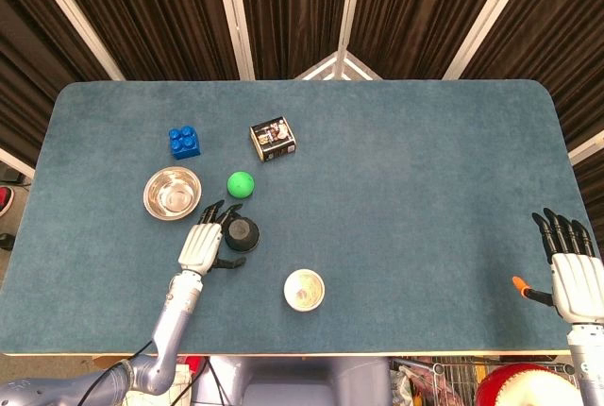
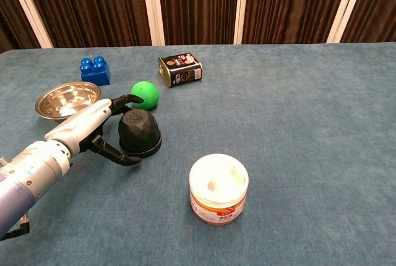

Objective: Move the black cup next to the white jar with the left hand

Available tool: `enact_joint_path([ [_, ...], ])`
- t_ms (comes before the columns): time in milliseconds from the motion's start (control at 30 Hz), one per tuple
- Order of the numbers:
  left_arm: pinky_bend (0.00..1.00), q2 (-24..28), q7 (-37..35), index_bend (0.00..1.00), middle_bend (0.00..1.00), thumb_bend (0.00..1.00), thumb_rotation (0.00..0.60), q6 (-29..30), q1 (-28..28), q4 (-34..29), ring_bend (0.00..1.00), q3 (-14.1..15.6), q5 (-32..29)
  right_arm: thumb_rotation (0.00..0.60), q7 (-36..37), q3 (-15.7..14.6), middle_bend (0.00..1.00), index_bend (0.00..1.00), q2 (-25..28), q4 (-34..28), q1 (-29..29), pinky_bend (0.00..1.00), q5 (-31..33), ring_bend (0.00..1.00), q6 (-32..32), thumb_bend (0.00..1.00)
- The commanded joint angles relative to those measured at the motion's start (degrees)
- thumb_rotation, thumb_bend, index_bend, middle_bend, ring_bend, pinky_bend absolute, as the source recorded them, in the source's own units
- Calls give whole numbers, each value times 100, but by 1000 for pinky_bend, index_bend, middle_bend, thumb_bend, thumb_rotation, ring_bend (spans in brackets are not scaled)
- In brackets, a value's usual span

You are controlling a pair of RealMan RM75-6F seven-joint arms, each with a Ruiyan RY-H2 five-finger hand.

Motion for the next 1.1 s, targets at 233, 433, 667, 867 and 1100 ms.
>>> enact_joint_path([
  [233, 0, -4, 35, 128, 151, 152, 600, -41, -16, 52, 0, -3, -59, 600, -27, 25, 3, 31, 67, -78, 16, 11, 63, 16, -36, 184],
  [433, 0, -24, 44, 128, 149, 151, 600, -83, -42, 92, 0, 7, -69, 600, -44, 28, 3, 32, 100, -121, 28, 11, 69, 16, -53, 185],
  [667, 0, -152, 152, 128, 207, 153, 600, -50, -98, 272, 0, -35, -86, 600, -31, 40, 3, 31, 179, -189, 35, 11, 78, 16, -63, 185],
  [867, 0, -258, 207, 128, 210, 207, 600, -95, -170, 393, 0, -96, -140, 600, -20, 51, 3, 31, 258, -254, 48, 11, 84, 16, -78, 185],
  [1100, 0, -283, 206, 129, 230, 260, 600, -145, -196, 387, 0, -127, -198, 600, 2, 63, 2, 31, 355, -322, 56, 11, 95, 16, -89, 184],
])
